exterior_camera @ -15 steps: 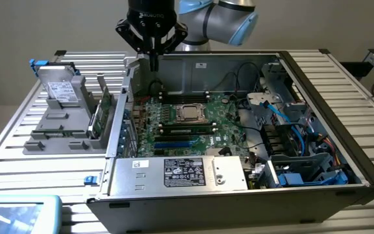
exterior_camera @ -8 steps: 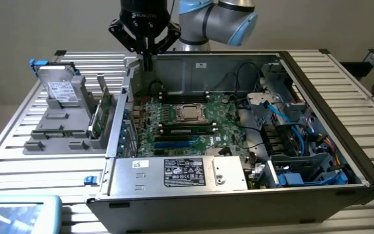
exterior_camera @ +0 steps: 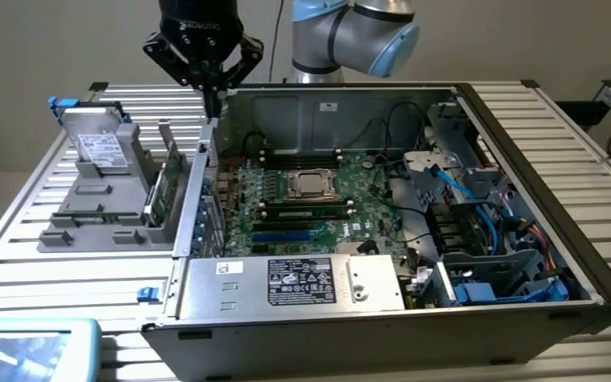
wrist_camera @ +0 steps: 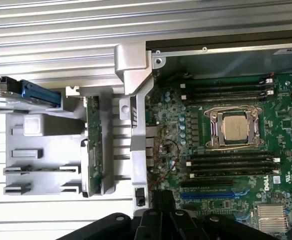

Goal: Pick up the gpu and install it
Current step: 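Reach for the gpu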

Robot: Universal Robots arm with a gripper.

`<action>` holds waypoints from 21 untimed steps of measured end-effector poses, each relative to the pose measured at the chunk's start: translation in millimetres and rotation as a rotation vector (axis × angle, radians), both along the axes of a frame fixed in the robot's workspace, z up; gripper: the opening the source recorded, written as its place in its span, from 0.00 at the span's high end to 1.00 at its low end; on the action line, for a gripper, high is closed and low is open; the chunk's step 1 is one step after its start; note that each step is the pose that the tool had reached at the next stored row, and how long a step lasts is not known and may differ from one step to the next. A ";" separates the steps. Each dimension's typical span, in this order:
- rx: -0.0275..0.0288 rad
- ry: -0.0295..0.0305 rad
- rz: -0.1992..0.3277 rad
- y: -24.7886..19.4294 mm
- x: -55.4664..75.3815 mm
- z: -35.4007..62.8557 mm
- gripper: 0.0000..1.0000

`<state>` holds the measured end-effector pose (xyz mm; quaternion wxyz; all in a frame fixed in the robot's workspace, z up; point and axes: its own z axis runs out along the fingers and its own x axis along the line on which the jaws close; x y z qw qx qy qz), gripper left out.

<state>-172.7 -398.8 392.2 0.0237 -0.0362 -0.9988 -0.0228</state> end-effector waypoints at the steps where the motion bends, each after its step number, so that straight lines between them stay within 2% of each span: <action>1: 0.0001 -0.0001 0.000 0.0 -4.5 -0.2 0.88; 5: 0.0001 -0.0054 0.000 0.1 -22.5 -1.6 0.88; 10: -0.0009 -0.0278 0.000 0.1 -39.5 -3.4 0.88; 14: -0.0011 -0.0413 0.000 0.1 -54.9 -5.4 0.88; 17: -0.0010 -0.0495 0.000 0.2 -68.2 -8.0 0.88; 21: -0.0009 -0.0551 0.000 0.2 -86.3 -10.2 0.88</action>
